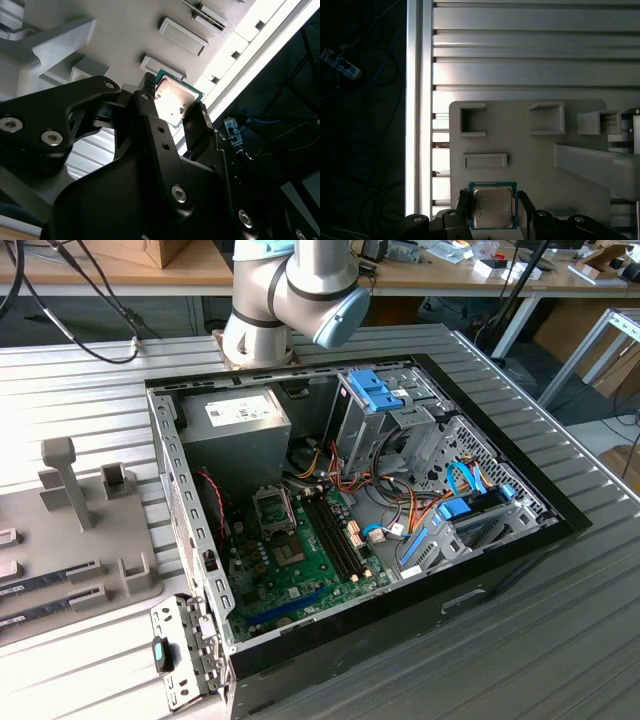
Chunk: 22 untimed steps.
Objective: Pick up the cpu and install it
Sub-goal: 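Pick up the cpu and move it towards the insertion slot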
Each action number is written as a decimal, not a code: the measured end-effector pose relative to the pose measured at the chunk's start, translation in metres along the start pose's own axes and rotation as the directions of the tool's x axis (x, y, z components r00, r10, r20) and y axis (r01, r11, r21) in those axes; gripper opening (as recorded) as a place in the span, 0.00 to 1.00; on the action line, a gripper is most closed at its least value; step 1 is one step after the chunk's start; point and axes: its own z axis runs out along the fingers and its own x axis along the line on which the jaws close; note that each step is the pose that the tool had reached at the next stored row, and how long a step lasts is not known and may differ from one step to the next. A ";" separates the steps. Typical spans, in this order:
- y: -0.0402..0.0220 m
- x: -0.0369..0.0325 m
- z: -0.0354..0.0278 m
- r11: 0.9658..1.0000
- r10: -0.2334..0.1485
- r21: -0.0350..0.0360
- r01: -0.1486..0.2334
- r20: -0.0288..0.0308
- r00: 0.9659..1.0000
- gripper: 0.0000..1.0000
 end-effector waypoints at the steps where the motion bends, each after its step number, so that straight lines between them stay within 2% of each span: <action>1: 0.0000 0.0000 -0.0004 1.000 0.000 0.000 0.000 0.000 1.000 0.47; 13: 0.0002 -0.0002 -0.0038 1.000 0.000 -0.002 0.000 0.000 1.000 0.47; 22: 0.0002 -0.0003 -0.0056 1.000 0.000 -0.007 0.000 0.000 1.000 0.47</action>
